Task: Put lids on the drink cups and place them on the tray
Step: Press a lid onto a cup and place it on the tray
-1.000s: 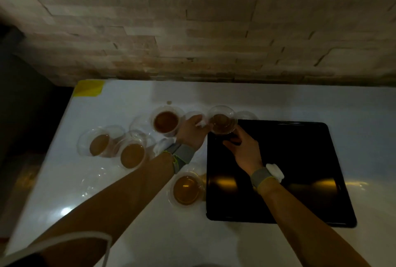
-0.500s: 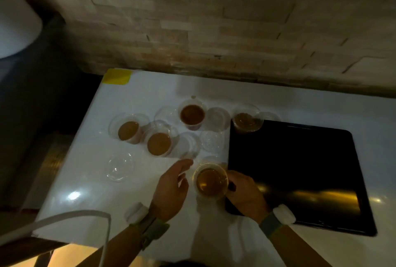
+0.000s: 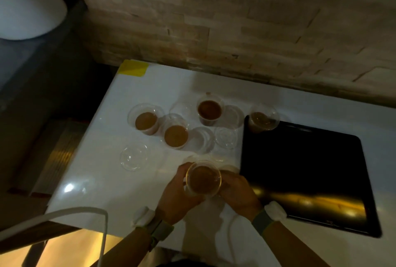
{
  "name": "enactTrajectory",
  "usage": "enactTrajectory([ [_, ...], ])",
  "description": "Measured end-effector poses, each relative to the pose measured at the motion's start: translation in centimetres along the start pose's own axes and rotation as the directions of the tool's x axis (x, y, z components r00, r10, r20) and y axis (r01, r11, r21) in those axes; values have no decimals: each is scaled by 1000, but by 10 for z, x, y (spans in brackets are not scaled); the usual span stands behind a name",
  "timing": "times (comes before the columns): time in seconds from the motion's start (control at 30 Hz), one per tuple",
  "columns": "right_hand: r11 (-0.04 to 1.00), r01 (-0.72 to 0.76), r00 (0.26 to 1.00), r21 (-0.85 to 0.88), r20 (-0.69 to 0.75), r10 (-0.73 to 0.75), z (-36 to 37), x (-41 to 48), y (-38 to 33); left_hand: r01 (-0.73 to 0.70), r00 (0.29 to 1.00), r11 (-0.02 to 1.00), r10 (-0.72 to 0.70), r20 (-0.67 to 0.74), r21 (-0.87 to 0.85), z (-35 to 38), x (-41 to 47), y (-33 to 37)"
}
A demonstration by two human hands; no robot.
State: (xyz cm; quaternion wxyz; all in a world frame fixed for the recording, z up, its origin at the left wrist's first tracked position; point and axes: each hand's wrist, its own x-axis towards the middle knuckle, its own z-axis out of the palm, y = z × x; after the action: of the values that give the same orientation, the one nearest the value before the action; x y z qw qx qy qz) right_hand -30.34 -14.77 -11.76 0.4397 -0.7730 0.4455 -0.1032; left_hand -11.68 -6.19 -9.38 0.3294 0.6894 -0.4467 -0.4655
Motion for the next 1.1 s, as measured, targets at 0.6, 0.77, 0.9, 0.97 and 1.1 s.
enactTrajectory([
  [0.6,680,-102,980,-726,-191,-57,-12,97,2,-58,989,998,60,-137,15,-29,-20,-23],
  [0.77,770,-119,903,-627,-390,-178,-14,73,-29,-67,988,998,69,-137,21,-34,-21,-23],
  [0.9,971,44,810,-234,-561,-171,-9,29,-56,-102,986,994,105,-126,35,-37,-24,-23],
  [0.97,998,-4,793,60,-608,40,-3,4,-67,-100,989,995,100,-113,8,-39,-27,-25],
  [1.1,748,-7,744,664,-496,447,12,-27,-74,-83,995,996,82,-61,-20,-43,-29,-34],
])
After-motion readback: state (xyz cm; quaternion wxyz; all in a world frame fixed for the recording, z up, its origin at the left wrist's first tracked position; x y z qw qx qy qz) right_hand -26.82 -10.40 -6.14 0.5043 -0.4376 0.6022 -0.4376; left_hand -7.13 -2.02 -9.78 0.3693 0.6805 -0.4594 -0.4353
